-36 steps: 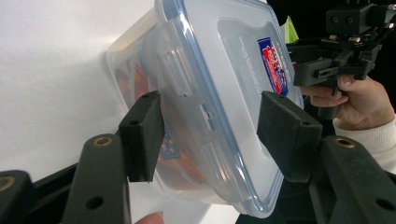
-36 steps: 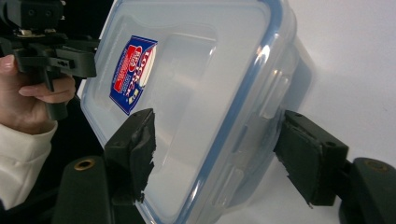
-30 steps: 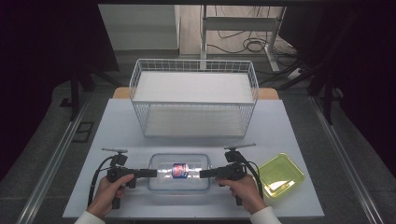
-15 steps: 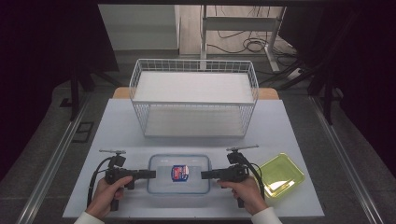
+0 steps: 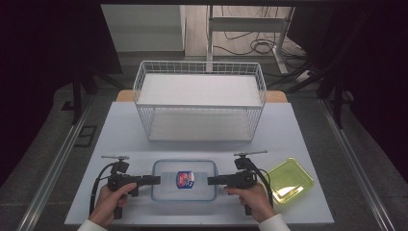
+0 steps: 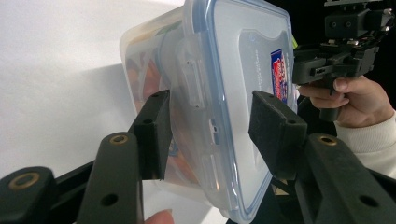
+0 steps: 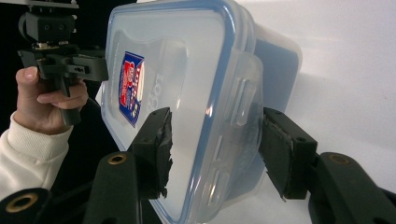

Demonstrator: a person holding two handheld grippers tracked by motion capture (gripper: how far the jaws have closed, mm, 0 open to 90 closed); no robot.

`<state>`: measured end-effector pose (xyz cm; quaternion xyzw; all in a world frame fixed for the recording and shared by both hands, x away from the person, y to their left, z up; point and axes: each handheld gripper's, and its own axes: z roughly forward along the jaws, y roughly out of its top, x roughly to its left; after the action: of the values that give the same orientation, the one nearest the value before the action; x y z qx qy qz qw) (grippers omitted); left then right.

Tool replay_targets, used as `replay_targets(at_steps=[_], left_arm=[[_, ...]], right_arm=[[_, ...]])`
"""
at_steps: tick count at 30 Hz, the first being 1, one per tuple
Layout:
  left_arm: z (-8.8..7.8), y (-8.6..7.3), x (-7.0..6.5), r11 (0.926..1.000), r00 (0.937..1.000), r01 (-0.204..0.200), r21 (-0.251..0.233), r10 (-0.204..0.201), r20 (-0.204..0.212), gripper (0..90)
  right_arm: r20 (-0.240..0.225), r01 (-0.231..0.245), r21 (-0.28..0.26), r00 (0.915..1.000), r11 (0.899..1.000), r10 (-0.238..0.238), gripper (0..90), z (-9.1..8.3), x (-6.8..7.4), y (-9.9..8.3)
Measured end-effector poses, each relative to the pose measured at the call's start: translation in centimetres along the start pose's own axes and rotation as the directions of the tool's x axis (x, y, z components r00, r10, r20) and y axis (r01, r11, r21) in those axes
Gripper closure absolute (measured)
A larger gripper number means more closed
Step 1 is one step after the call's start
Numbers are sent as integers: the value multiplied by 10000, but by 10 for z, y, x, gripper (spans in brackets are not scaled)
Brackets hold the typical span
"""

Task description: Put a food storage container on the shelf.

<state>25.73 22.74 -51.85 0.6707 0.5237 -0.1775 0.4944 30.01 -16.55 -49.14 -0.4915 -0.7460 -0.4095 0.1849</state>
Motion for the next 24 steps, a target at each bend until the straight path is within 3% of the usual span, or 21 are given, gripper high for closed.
replay_targets(at_steps=[15,24], left_arm=[[-4,-1,-7,9997,9998,128,-206,-131,-172,515],[-10,3,-22,9986,9990,-315,-429,301,-322,516]], right_arm=[[94,138,-59,9999,9999,-137,496,-4,7,-1],[-20,263,-235,9997,9994,-264,496,-11,12,2]])
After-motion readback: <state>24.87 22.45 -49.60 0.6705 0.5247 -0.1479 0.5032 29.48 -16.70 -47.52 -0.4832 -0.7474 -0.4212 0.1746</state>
